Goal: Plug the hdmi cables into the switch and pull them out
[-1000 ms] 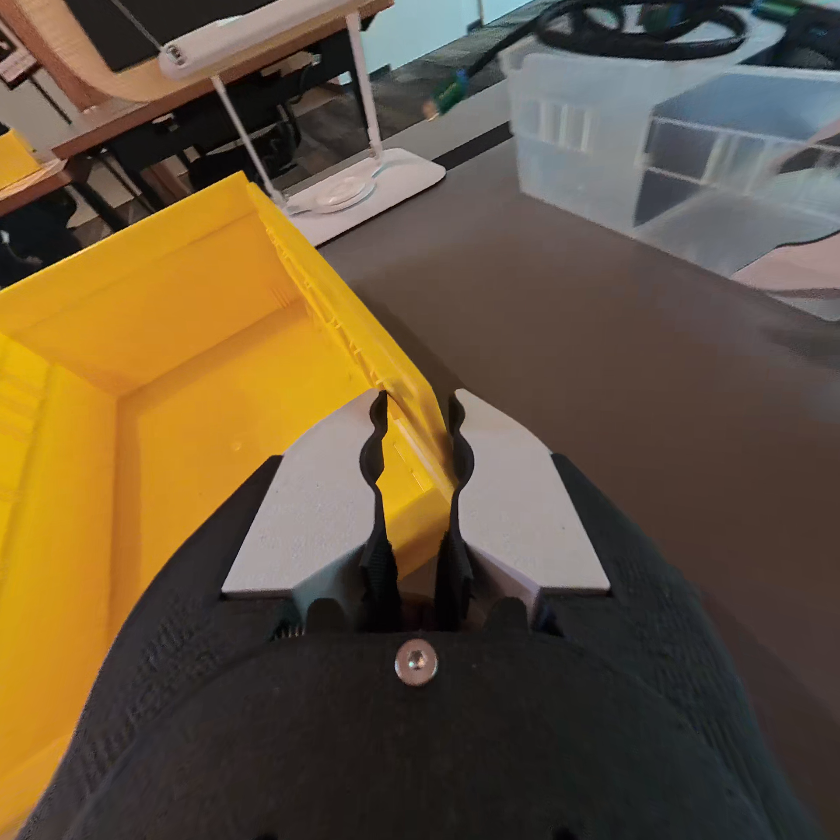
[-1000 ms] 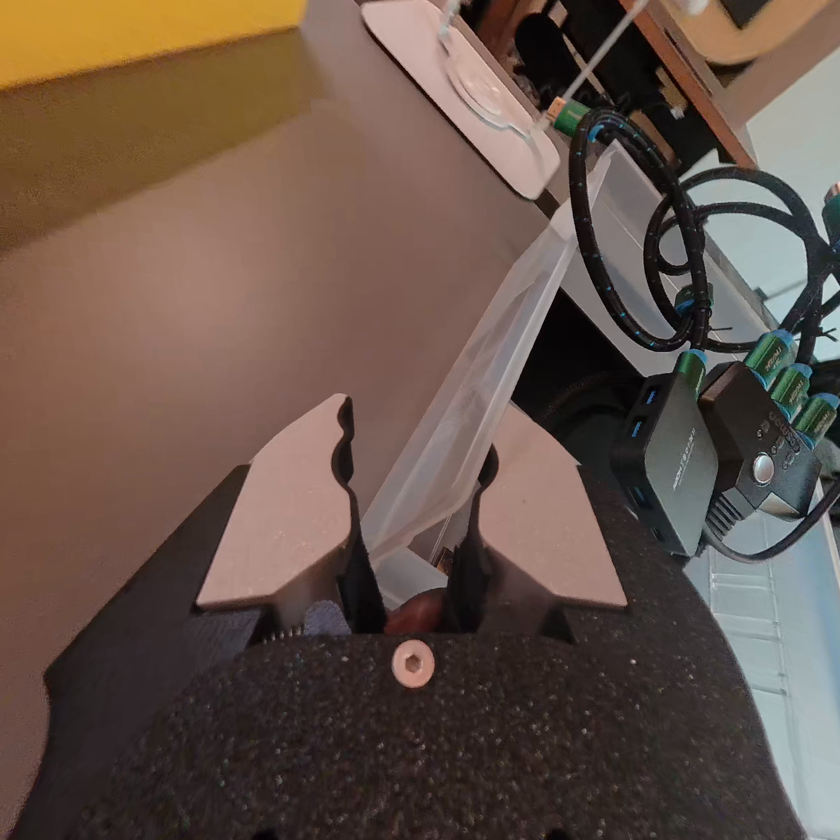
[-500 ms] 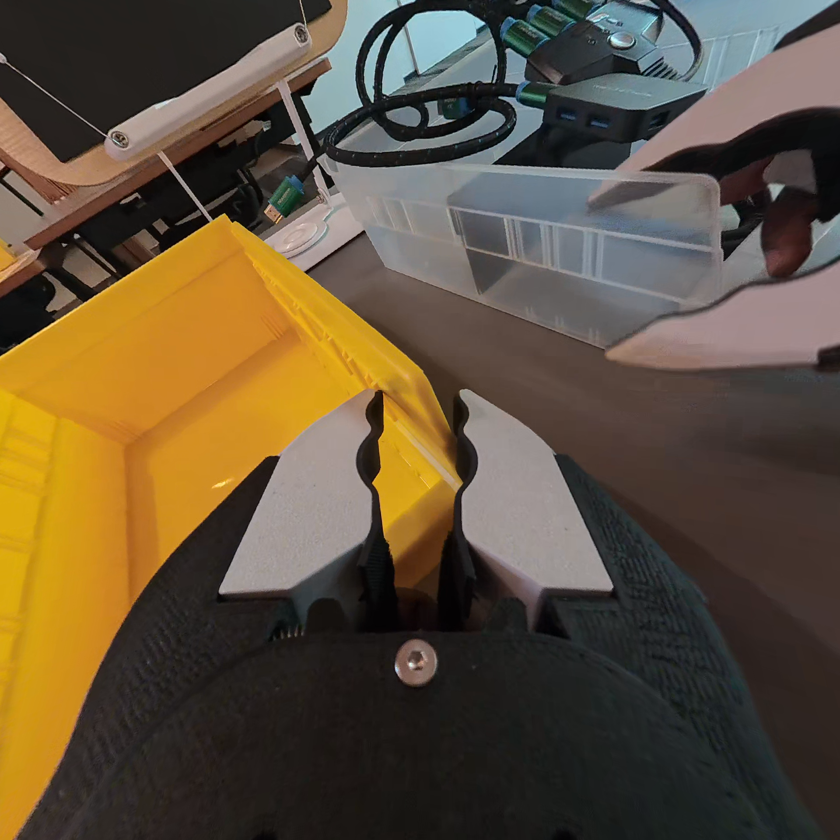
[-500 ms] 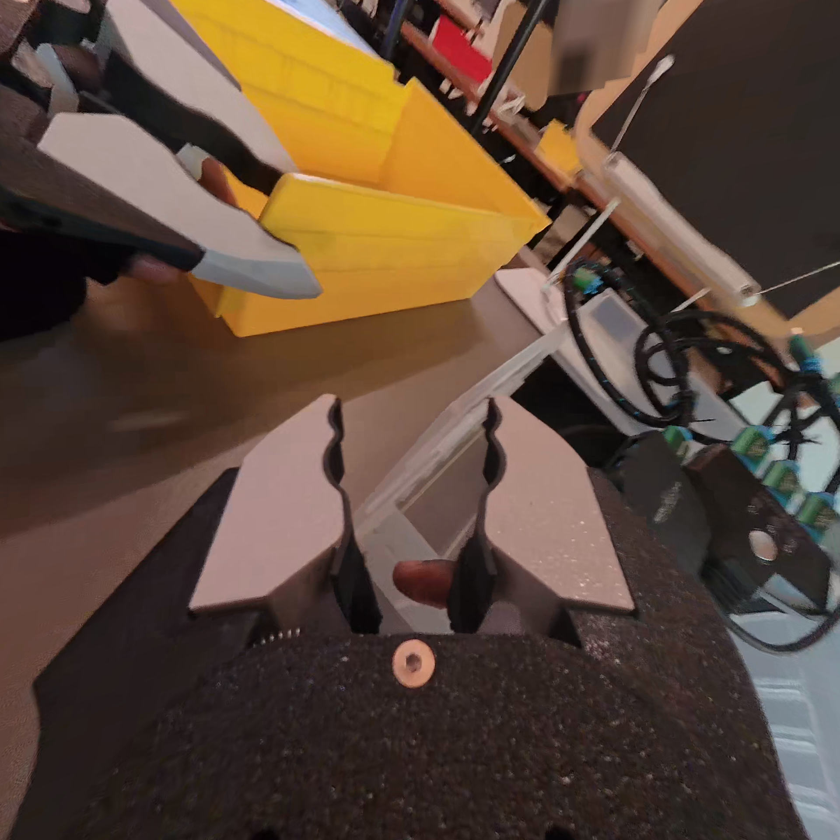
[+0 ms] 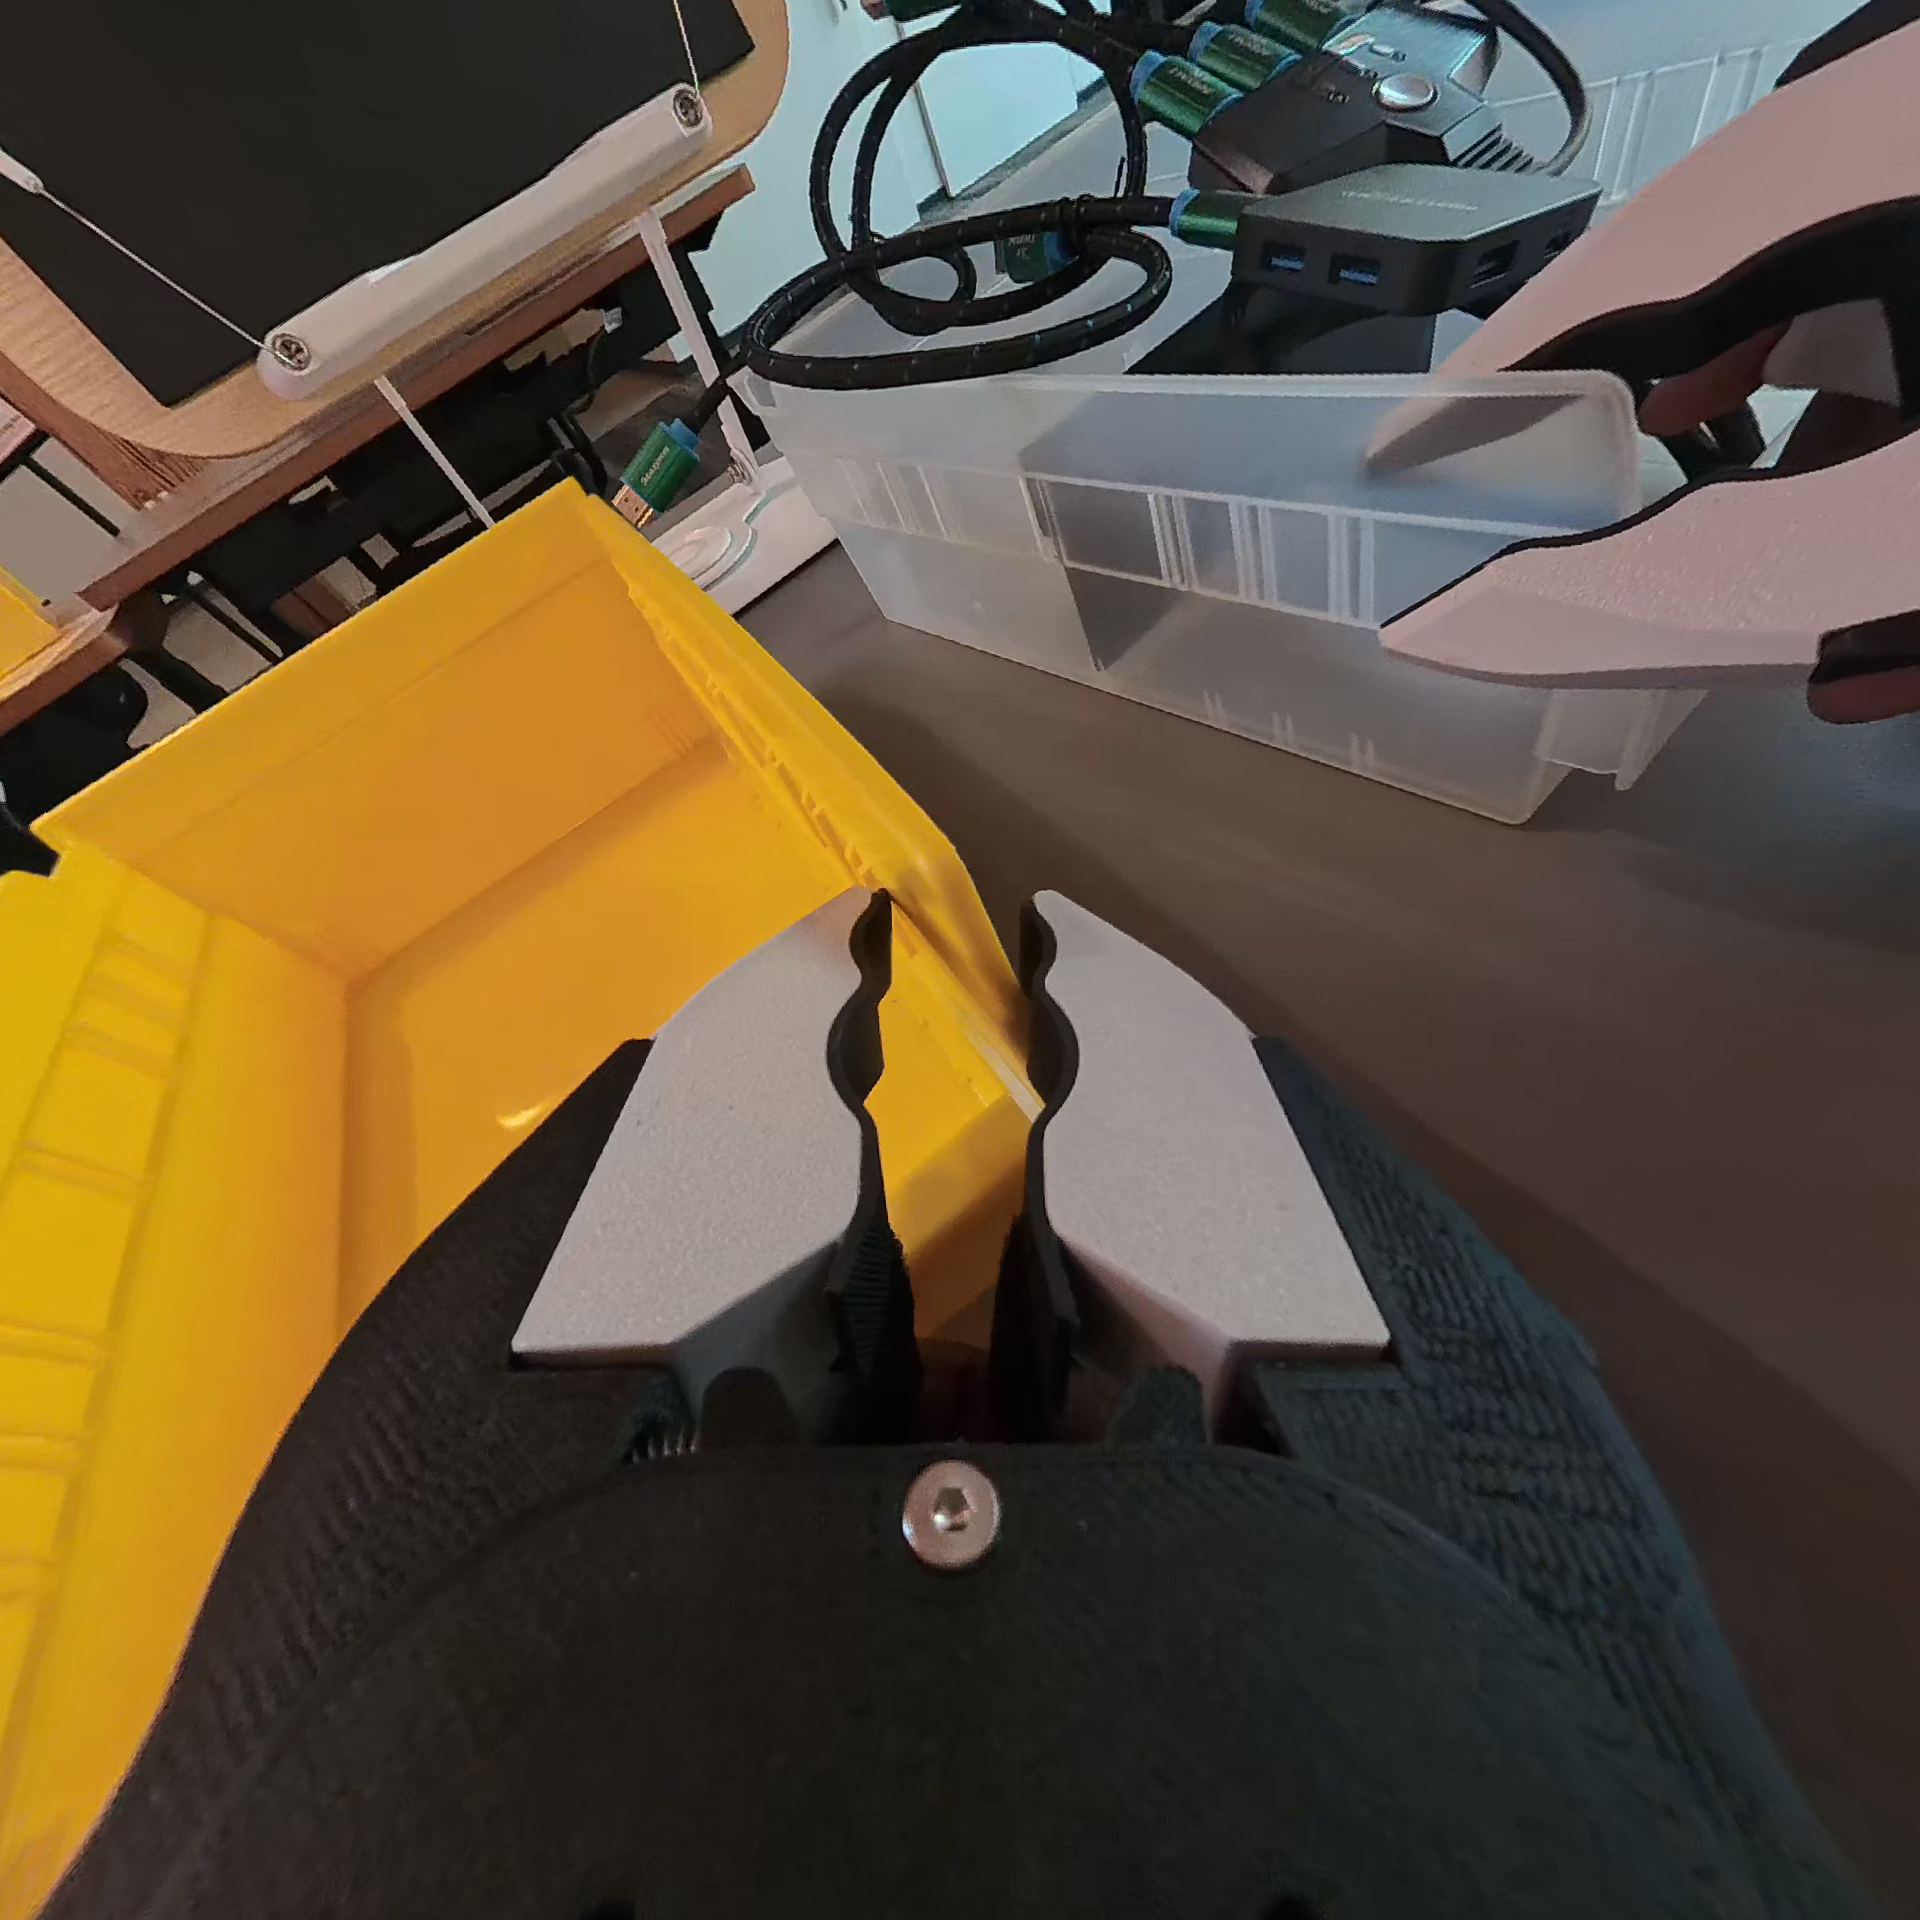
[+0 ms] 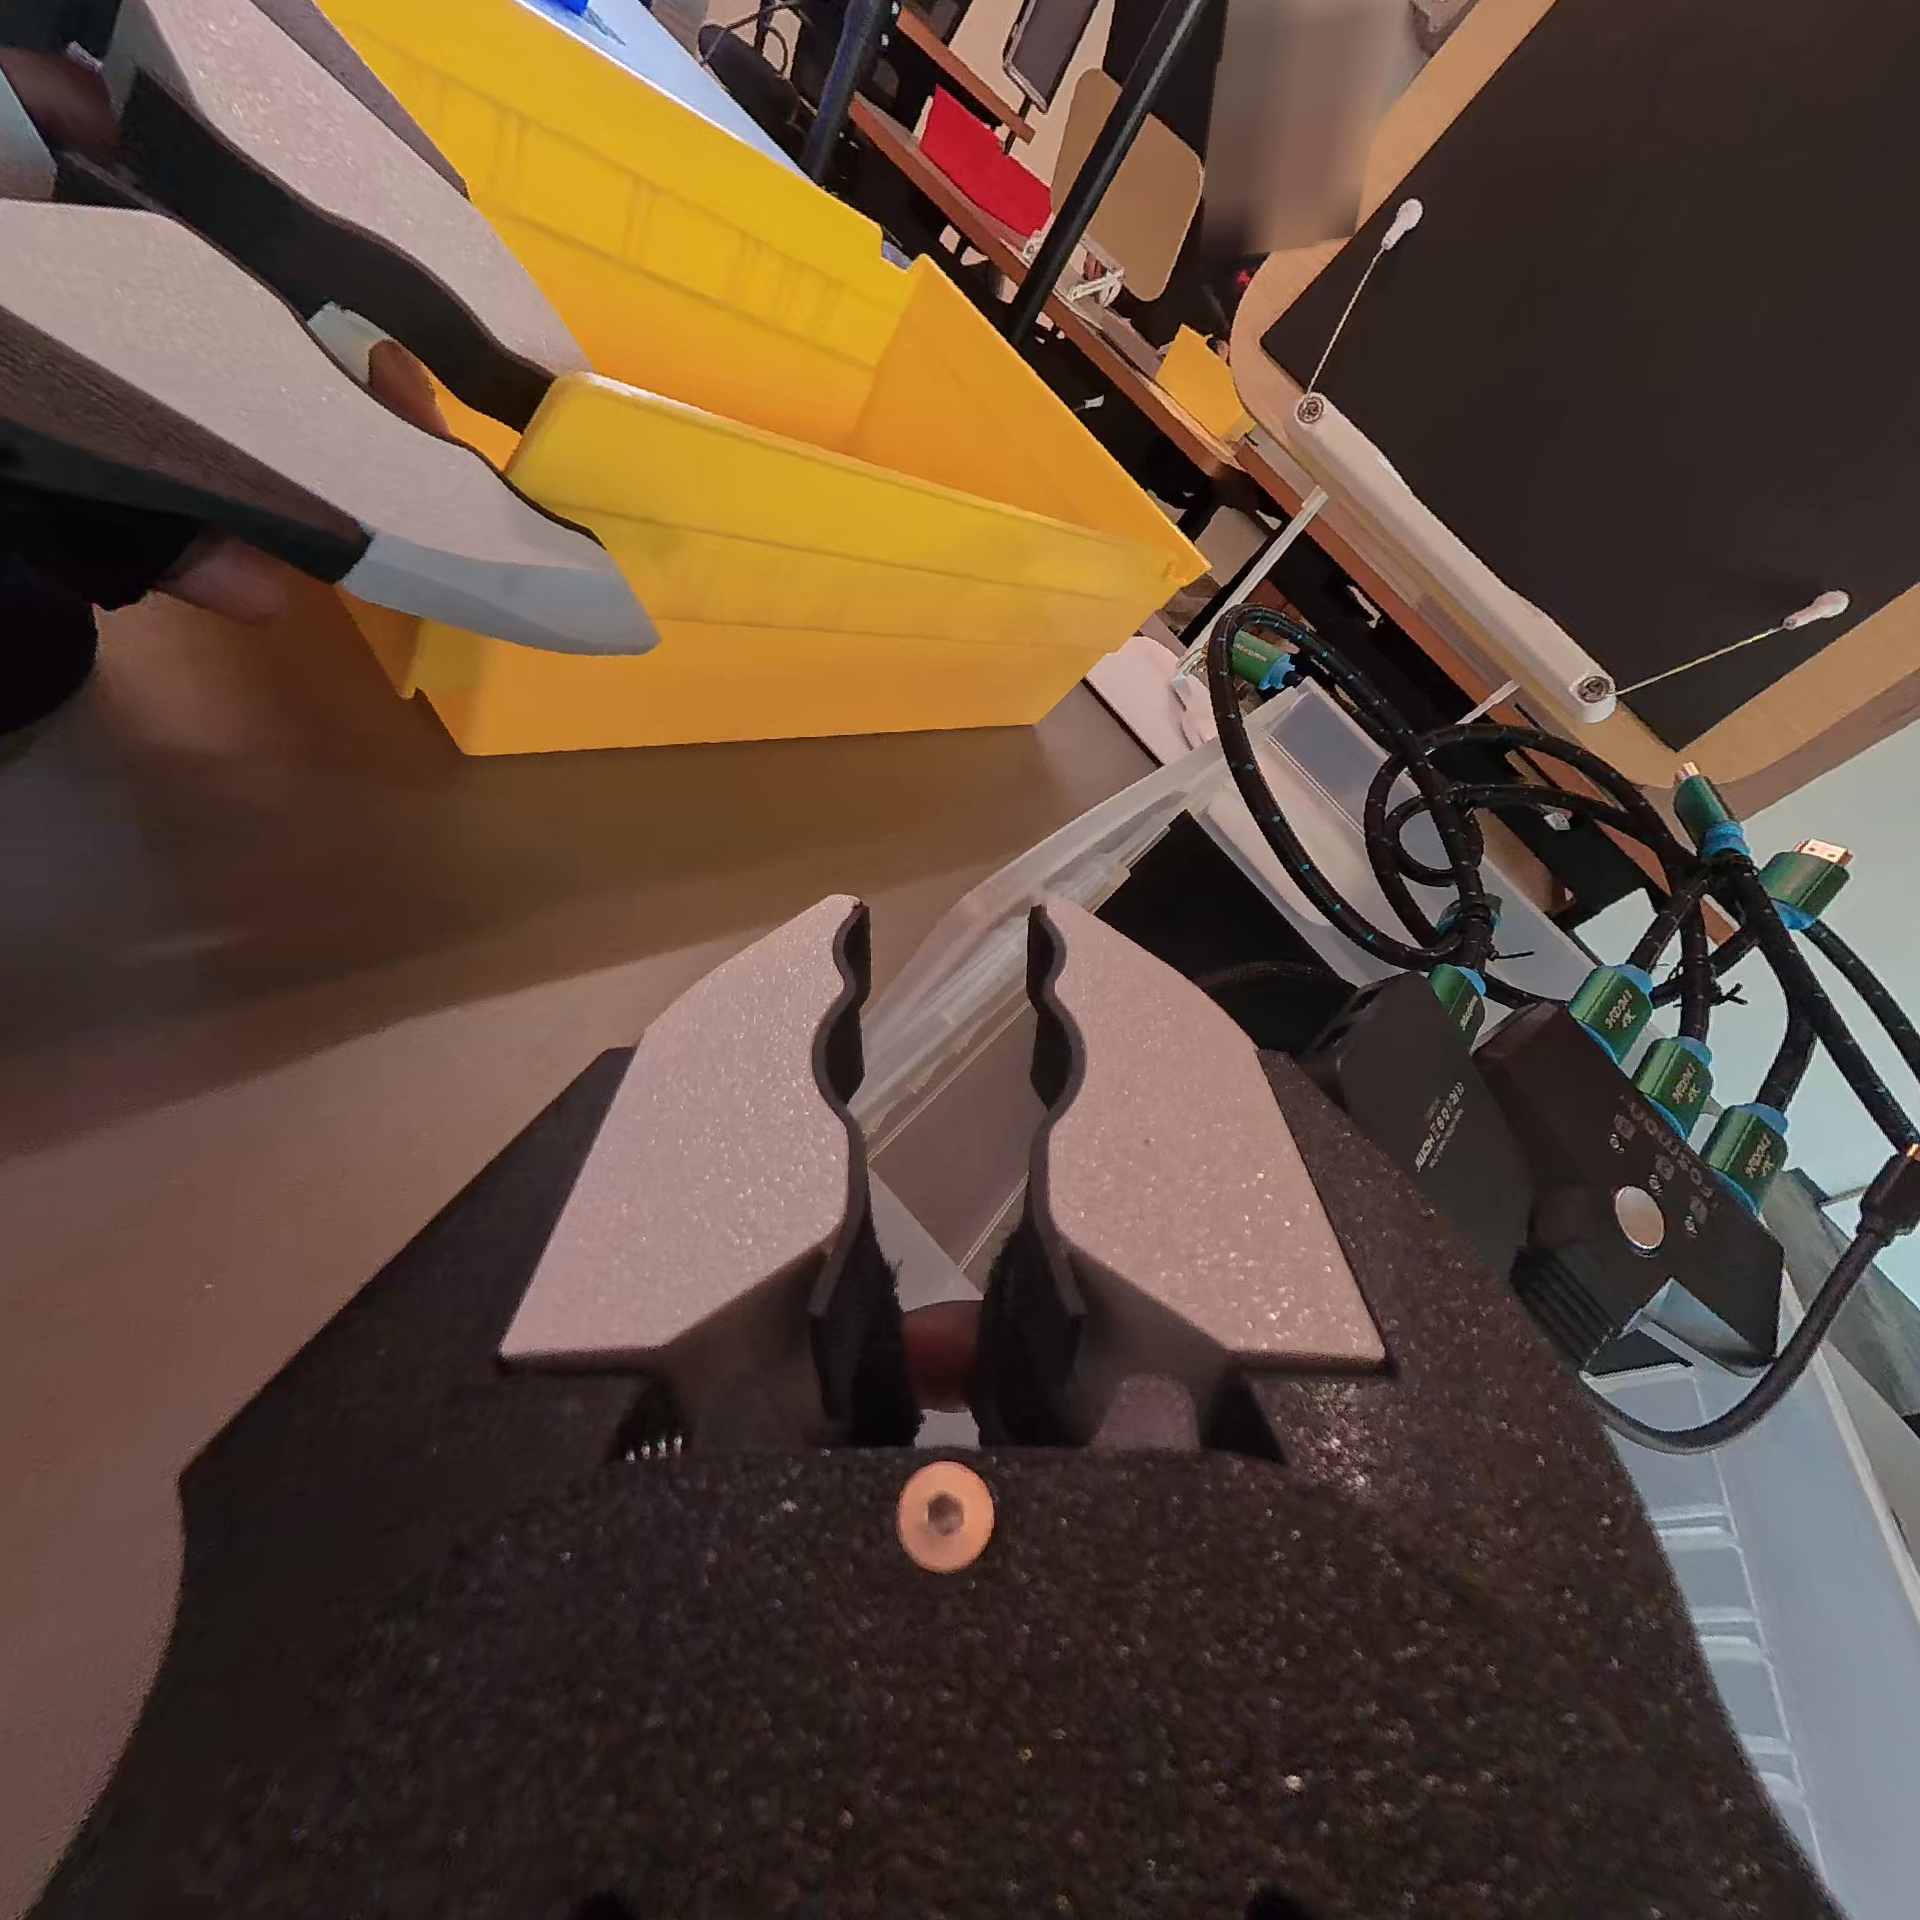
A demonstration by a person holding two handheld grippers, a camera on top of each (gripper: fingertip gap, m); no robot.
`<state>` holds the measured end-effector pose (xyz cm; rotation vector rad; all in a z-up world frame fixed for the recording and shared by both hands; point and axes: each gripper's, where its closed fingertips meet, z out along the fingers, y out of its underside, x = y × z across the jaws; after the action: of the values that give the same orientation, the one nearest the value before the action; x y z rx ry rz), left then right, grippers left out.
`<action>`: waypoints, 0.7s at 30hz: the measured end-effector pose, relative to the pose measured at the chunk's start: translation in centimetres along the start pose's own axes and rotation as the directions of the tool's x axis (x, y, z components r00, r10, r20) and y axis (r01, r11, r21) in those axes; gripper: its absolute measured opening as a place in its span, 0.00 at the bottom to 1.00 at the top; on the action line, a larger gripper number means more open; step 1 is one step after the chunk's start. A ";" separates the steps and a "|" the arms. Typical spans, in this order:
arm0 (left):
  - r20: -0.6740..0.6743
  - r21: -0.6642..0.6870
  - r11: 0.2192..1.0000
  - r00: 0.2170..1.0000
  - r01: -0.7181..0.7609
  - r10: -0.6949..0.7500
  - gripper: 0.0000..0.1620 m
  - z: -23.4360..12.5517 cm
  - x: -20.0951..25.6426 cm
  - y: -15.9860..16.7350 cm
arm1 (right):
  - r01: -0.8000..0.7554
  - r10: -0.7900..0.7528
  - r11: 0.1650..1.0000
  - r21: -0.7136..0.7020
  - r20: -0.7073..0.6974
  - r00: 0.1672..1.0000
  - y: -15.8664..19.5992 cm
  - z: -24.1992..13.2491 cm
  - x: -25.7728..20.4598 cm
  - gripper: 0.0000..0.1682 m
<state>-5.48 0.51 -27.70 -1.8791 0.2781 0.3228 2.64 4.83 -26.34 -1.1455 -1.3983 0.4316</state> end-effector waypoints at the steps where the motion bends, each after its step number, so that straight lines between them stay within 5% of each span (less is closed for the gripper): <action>1: 0.005 0.001 1.000 1.000 -0.003 0.003 0.14 0.0 -0.1 0.1 | 0.007 -0.007 1.000 -0.001 0.004 1.000 0.0 0.0 0.0 0.17; 21: 0.096 0.008 0.990 0.985 0.141 -0.142 0.02 -0.5 -2.8 0.7 | -0.130 0.128 0.988 -0.077 -0.037 0.991 2.2 -0.8 2.5 0.10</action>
<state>-8.35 -0.10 -27.17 -1.8652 0.0785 0.3154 4.69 7.61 -26.63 -1.3073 -1.3284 0.4507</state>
